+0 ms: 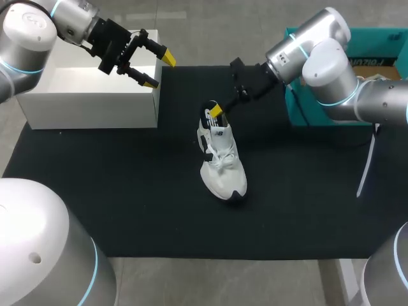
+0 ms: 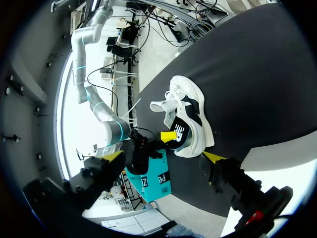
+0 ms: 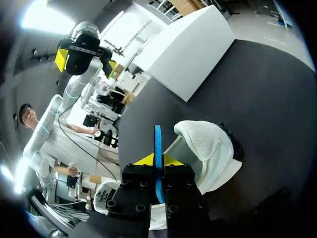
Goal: Take the shoe out of the shoebox, open the shoe tongue, remove and reinsert the insole, then place the shoe into the shoebox
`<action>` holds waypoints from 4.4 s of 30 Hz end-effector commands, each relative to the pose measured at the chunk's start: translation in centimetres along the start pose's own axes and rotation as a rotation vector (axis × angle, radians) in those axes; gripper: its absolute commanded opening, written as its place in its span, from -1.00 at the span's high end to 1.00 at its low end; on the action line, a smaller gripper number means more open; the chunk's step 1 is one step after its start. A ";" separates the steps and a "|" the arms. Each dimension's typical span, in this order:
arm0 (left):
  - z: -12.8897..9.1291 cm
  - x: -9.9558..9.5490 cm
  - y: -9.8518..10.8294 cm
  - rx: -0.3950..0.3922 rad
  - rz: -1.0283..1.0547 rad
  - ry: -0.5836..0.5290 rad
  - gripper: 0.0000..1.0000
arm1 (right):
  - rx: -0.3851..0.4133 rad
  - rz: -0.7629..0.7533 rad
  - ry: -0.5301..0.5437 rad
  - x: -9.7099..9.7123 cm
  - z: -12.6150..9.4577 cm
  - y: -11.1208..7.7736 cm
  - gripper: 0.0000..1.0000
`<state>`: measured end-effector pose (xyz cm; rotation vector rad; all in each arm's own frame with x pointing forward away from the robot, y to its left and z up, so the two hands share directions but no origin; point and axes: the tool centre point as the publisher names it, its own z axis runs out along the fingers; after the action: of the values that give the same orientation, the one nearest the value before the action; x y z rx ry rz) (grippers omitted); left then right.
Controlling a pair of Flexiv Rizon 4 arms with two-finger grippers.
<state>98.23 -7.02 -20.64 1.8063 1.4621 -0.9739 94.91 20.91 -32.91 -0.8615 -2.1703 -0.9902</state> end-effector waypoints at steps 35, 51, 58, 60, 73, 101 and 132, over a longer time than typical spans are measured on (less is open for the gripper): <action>0.0 0.0 -0.1 -0.003 0.001 0.003 -1.00 | 0.038 0.051 -0.013 1.2 1.1 -1.1 -0.83; 0.0 0.0 -0.1 -0.003 0.001 0.003 -1.00 | 0.037 0.062 -0.052 2.1 -0.1 -1.3 -0.84; 0.0 0.0 -0.1 -0.003 0.001 0.003 -1.00 | 0.028 0.068 -0.062 1.9 -0.4 -1.3 0.33; 0.0 0.0 -0.1 -0.003 0.001 0.003 -1.00 | 0.025 0.076 -0.062 1.6 -0.4 -1.2 1.00; 0.0 0.0 -0.1 -0.003 0.001 0.003 -1.00 | 0.057 0.114 -0.030 -0.5 0.6 -1.0 1.00; 0.0 0.0 -0.1 -0.003 0.001 0.003 -1.00 | 0.106 0.142 -0.021 0.6 1.4 -1.6 -1.00; 0.0 0.0 -0.1 -0.003 0.001 0.003 -1.00 | 0.045 0.223 -0.171 5.1 -3.3 -0.3 -1.00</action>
<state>98.23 -7.02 -20.64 1.8062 1.4621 -0.9739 93.43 20.42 -28.77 -1.1431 -2.1492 -0.7701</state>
